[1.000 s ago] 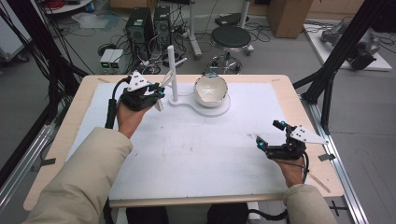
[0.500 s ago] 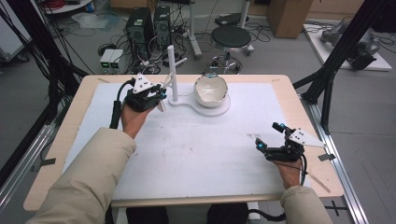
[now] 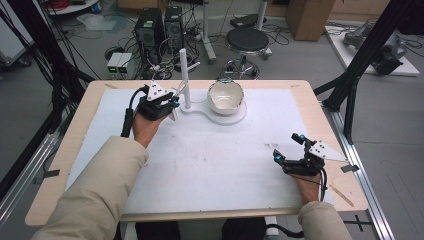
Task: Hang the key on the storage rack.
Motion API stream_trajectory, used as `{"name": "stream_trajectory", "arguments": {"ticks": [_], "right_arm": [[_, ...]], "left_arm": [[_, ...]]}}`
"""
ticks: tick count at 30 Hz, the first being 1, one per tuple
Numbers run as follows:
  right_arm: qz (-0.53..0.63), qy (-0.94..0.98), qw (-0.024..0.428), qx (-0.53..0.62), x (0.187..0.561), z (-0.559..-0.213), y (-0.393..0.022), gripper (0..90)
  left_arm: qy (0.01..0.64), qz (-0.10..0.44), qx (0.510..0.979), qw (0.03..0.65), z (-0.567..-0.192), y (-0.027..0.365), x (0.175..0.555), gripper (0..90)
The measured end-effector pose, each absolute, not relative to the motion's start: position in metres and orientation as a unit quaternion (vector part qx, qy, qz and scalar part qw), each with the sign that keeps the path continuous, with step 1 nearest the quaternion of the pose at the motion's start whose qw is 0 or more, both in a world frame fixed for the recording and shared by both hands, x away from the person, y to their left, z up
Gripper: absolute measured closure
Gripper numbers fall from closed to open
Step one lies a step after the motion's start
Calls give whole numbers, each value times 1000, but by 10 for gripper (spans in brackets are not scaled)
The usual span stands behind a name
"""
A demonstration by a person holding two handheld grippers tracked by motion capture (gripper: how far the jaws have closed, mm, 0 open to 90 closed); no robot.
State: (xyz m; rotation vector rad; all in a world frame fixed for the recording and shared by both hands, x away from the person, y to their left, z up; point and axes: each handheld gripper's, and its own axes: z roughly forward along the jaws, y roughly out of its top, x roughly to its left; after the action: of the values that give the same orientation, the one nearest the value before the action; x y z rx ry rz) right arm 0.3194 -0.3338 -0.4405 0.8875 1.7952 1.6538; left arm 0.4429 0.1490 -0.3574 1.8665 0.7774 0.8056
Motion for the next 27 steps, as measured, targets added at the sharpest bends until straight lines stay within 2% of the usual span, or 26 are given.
{"name": "stream_trajectory", "arguments": {"ticks": [27], "right_arm": [[605,664,290,332,317,-449,-330,5]], "left_arm": [[325,316,771,447,-375,148,451,682]]}}
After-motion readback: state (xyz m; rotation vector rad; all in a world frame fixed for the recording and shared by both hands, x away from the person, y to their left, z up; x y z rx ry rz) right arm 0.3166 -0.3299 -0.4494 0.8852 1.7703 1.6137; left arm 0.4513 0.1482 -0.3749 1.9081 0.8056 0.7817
